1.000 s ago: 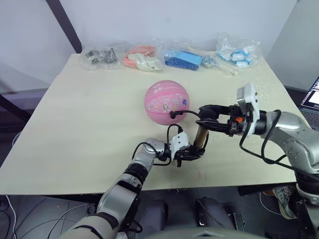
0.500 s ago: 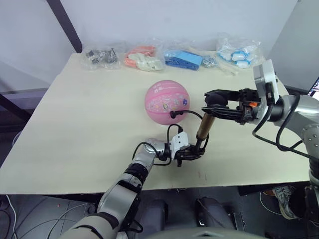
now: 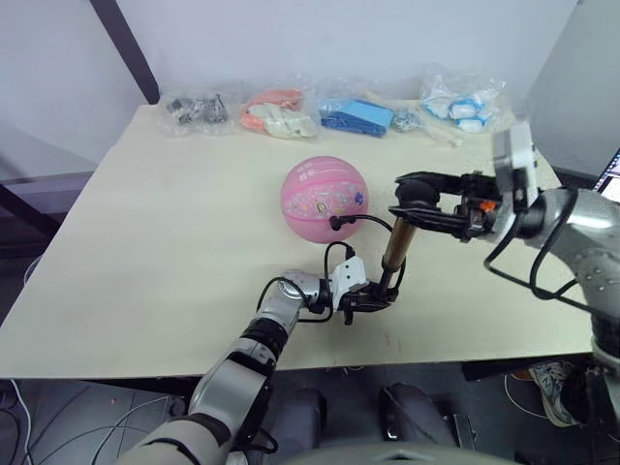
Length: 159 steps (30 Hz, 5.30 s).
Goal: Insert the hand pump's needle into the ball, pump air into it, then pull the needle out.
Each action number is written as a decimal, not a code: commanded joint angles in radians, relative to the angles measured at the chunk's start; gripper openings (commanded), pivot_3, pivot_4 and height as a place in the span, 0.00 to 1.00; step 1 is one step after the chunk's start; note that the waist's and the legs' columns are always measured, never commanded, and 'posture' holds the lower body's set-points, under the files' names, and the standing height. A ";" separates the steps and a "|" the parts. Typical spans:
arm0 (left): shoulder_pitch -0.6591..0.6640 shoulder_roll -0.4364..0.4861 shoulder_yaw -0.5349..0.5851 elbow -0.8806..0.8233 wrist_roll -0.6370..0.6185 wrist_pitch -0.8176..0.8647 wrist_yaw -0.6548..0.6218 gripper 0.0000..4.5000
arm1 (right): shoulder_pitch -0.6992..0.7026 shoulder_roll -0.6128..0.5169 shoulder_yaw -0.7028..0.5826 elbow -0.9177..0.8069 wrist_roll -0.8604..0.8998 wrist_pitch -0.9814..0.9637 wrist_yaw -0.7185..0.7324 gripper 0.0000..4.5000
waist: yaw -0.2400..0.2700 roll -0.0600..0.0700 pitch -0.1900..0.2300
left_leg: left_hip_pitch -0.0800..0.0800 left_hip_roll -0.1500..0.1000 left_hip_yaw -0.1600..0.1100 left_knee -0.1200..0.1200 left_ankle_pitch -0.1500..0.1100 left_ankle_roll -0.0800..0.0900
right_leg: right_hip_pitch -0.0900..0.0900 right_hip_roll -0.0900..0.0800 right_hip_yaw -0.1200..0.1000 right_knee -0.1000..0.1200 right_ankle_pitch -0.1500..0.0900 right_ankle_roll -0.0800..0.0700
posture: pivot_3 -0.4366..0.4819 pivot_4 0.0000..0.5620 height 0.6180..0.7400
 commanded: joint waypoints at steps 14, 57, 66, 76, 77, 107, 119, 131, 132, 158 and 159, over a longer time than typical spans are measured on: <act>0.044 0.028 -0.015 0.061 0.031 0.046 0.009 0.24 | 0.201 0.101 0.242 0.100 -0.253 -0.177 0.024 0.43 | -0.006 -0.001 -0.002 | 0.003 0.001 -0.001 0.000 0.000 0.000 | 0.003 0.001 -0.001 0.000 0.000 0.000 | 0.48 0.27 1.00; 0.045 0.027 -0.022 0.065 0.033 0.040 0.002 0.24 | -0.095 -0.057 -0.049 -0.001 0.050 0.044 0.017 0.43 | 0.001 0.000 0.003 | -0.002 0.000 -0.001 0.000 0.000 0.000 | -0.001 -0.001 -0.001 -0.001 0.000 0.000 | 0.48 0.27 1.00; 0.045 0.026 -0.019 0.064 0.034 0.042 0.006 0.24 | 0.141 0.045 0.143 0.053 -0.154 -0.143 0.021 0.43 | -0.008 -0.002 -0.002 | 0.006 0.001 -0.001 0.000 0.000 0.000 | 0.006 0.000 -0.001 0.000 0.000 0.000 | 0.48 0.27 1.00; 0.045 0.026 -0.016 0.062 0.035 0.043 0.008 0.24 | 0.256 0.131 0.277 0.174 -0.348 -0.288 0.011 0.43 | -0.008 -0.002 -0.002 | 0.013 0.002 0.000 -0.002 0.000 0.000 | 0.013 0.000 -0.001 -0.001 -0.001 0.000 | 0.48 0.27 1.00; 0.044 0.025 -0.015 0.061 0.035 0.044 0.008 0.24 | 0.266 0.142 0.275 0.187 -0.352 -0.296 0.008 0.43 | -0.008 -0.003 -0.002 | 0.014 0.002 0.000 -0.002 0.000 0.000 | 0.013 0.000 -0.001 -0.001 -0.001 0.000 | 0.48 0.27 1.00; 0.038 0.024 -0.018 0.076 0.032 0.039 0.006 0.24 | -0.182 -0.096 -0.158 0.006 0.143 0.092 0.030 0.43 | 0.010 0.001 0.007 | -0.003 -0.001 0.000 -0.001 0.000 0.000 | -0.003 -0.001 -0.001 -0.002 0.000 0.000 | 0.48 0.27 1.00; 0.040 0.025 -0.020 0.072 0.033 0.038 0.005 0.24 | 0.019 -0.072 0.033 0.002 -0.048 -0.031 0.062 0.43 | 0.010 -0.002 0.003 | -0.001 0.000 0.000 -0.001 0.000 0.000 | -0.001 -0.001 -0.001 -0.001 0.000 0.000 | 0.48 0.27 1.00; 0.049 0.031 -0.018 0.059 0.035 0.041 0.003 0.24 | 0.200 0.065 0.235 0.085 -0.256 -0.195 0.039 0.43 | 0.009 -0.004 -0.003 | 0.002 0.004 0.000 -0.001 0.000 0.000 | 0.001 0.002 -0.001 -0.001 0.000 0.000 | 0.48 0.27 1.00; 0.049 0.031 -0.018 0.059 0.035 0.041 0.003 0.24 | 0.209 0.079 0.241 0.093 -0.264 -0.202 0.034 0.43 | 0.009 -0.004 -0.003 | 0.002 0.004 0.001 -0.001 0.000 0.000 | 0.001 0.002 -0.001 -0.001 0.000 0.000 | 0.48 0.27 1.00; 0.046 0.025 -0.020 0.069 0.032 0.040 0.006 0.24 | -0.103 -0.043 -0.075 -0.015 0.021 0.016 0.063 0.43 | 0.012 0.000 0.004 | -0.002 0.002 0.001 -0.001 0.000 0.000 | -0.003 0.001 0.000 -0.001 0.000 0.000 | 0.48 0.27 1.00; 0.045 0.025 -0.020 0.069 0.033 0.040 0.006 0.24 | -0.125 -0.050 -0.091 -0.011 0.032 0.022 0.059 0.43 | 0.012 0.000 0.004 | -0.002 0.002 0.001 -0.001 0.000 0.000 | -0.003 0.001 0.000 -0.001 0.000 0.000 | 0.48 0.27 1.00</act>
